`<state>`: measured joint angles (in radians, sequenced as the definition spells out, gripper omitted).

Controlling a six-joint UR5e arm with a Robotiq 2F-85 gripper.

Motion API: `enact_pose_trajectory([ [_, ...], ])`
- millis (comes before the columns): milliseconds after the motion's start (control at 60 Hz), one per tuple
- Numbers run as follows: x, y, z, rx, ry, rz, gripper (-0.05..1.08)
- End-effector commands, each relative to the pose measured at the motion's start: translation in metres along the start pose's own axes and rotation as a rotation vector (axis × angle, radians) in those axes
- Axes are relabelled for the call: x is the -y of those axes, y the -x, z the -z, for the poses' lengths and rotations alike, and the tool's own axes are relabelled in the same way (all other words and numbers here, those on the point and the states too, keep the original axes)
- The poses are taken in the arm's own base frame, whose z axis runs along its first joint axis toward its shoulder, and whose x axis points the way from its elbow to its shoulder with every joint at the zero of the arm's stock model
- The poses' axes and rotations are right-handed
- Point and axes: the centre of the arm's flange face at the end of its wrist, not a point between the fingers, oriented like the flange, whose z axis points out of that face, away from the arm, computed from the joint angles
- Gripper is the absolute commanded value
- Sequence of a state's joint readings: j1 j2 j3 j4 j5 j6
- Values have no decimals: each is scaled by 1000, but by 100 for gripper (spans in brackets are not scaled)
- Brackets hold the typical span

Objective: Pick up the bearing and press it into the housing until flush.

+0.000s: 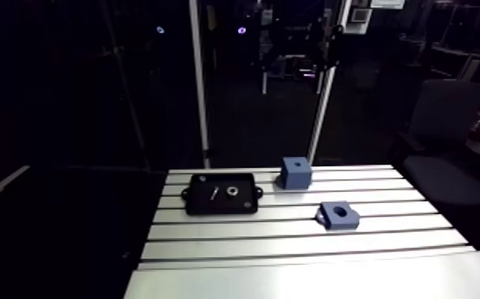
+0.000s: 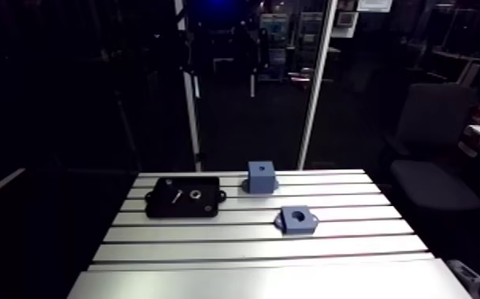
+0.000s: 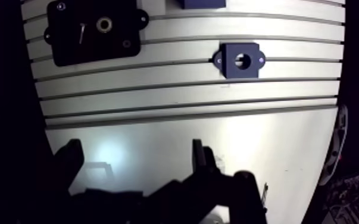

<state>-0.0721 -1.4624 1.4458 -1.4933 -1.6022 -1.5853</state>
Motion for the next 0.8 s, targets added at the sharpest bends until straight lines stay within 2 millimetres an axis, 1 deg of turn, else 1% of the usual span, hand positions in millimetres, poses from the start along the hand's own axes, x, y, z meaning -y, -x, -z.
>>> enact_pose_trajectory([
  [17,21,12,33,-4,1,37,1],
  [217,21,14,35,-9,-1,38,1],
  [433,21,14,33,-5,-1,37,1],
  [717,22,8,26,8,-2,31,1],
  [800,25,2,25,-31,-7,27,1],
])
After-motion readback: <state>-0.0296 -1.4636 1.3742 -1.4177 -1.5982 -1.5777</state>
